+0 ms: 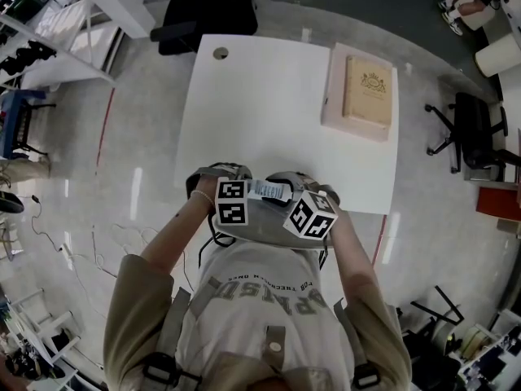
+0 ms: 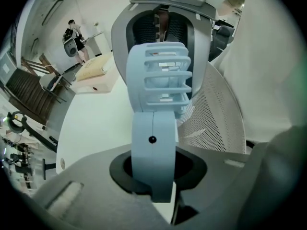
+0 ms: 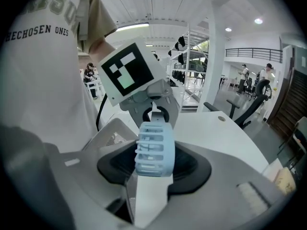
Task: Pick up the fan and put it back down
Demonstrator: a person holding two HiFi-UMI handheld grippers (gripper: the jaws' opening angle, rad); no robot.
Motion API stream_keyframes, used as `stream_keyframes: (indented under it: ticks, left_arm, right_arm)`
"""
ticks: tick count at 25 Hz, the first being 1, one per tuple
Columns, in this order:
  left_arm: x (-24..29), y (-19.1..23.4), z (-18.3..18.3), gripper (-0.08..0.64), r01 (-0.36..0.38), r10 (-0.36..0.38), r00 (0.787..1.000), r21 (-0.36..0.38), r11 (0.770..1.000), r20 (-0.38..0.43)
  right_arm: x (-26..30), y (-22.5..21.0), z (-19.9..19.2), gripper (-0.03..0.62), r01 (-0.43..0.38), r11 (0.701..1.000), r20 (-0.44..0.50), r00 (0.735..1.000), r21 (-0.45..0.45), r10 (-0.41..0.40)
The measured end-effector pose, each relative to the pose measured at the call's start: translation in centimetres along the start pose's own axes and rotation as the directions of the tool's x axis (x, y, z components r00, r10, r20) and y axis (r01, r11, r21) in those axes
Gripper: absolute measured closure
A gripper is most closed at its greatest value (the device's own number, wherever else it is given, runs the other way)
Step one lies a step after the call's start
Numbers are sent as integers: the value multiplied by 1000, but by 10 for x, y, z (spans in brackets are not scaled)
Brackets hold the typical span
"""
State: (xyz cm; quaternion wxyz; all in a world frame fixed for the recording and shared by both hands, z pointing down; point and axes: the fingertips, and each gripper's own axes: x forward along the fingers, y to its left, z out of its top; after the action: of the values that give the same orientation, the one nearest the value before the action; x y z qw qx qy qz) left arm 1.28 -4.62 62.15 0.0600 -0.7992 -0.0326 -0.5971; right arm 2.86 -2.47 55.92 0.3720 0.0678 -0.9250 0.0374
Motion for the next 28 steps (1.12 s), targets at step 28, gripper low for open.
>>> stream_keyframes:
  ticks: [28]
  left_arm:
    - [-5, 25, 13, 310, -212, 218, 963, -50, 976, 158]
  right_arm:
    - [-14, -31, -19, 407, -490, 547, 515, 849, 679, 121]
